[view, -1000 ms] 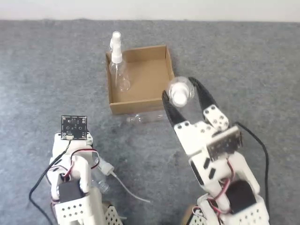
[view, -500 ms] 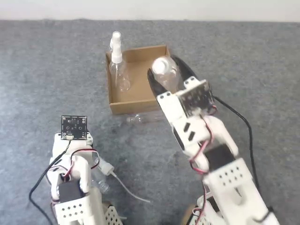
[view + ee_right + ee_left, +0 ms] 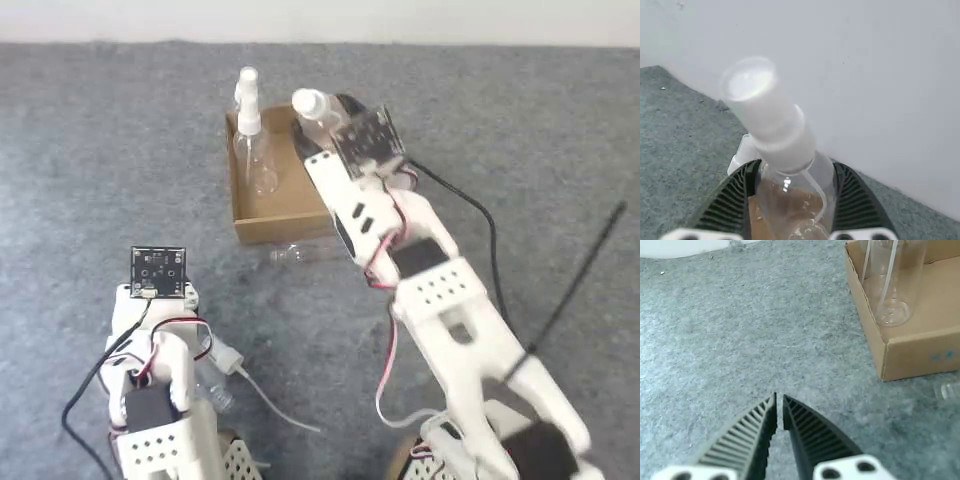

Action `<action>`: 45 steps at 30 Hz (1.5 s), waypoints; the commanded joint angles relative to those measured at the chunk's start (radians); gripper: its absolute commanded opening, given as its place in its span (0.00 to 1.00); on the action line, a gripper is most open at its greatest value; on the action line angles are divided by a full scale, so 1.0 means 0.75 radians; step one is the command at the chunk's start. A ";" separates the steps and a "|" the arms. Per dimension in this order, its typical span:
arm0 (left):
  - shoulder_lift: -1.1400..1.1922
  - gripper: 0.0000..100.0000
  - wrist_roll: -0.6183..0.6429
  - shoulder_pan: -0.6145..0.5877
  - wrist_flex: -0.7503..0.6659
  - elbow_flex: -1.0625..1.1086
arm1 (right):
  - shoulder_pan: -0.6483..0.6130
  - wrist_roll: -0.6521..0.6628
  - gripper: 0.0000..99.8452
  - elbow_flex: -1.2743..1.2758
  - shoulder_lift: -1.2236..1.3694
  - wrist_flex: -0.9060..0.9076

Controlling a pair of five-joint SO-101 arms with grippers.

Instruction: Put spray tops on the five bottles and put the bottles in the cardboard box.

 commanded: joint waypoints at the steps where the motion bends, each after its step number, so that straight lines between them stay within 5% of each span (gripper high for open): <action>1: -0.020 0.01 -0.006 -0.006 -0.020 -0.017 | 0.046 0.018 0.01 -0.258 0.148 -0.040; 21: -0.020 0.01 -0.006 -0.006 -0.018 -0.017 | 0.175 -0.207 0.01 -0.884 1.016 -0.161; 45: -0.020 0.01 -0.006 -0.004 -0.002 -0.017 | 0.189 -0.243 0.01 -1.004 1.347 -0.347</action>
